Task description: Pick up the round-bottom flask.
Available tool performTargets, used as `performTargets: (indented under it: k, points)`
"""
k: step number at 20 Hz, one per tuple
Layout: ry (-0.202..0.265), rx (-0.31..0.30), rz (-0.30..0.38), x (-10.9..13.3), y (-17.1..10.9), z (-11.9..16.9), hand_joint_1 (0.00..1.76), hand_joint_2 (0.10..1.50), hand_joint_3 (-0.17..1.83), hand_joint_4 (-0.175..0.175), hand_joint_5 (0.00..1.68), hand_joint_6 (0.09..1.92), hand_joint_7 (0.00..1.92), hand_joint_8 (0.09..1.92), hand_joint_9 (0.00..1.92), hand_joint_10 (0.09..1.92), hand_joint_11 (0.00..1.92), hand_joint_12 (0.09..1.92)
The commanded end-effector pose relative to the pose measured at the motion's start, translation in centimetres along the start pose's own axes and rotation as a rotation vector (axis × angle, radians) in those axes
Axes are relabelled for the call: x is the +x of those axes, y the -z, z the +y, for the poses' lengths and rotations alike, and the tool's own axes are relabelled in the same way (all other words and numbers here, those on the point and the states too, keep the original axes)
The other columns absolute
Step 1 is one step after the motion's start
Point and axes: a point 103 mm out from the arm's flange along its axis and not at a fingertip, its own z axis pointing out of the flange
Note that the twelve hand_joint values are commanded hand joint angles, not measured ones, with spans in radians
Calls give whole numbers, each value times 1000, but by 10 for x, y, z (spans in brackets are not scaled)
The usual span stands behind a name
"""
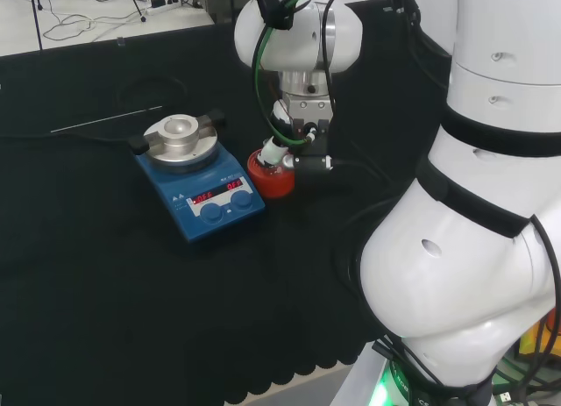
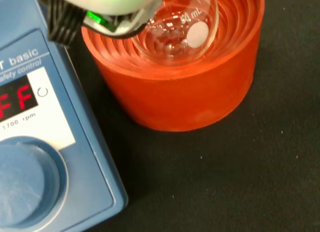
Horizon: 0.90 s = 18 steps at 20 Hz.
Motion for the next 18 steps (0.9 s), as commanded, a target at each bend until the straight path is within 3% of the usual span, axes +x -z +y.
performTargets:
  k: [1,5,11,13,14,15,18]
  points:
    - [4,-19,-16,3,3,1,965,614,630,-33,744,685,331,716,533,669,283,1362]
    - [11,-9,-26,6,2,4,975,633,638,-41,865,737,351,720,556,669,309,1358]
    - [3,-9,-39,8,4,7,974,656,647,-50,914,752,378,728,571,666,326,1352]
    - [-5,-11,-44,8,5,8,1024,825,424,96,1016,841,401,735,585,666,347,1349]
    - [-6,-13,-46,6,6,9,1039,888,322,135,1047,852,410,732,593,659,356,1343]
    - [-7,-14,-50,5,6,9,1047,927,258,155,1065,855,417,730,598,655,364,1340]
    - [-17,6,-28,5,3,9,1055,990,165,145,1055,895,422,727,611,646,378,1334]
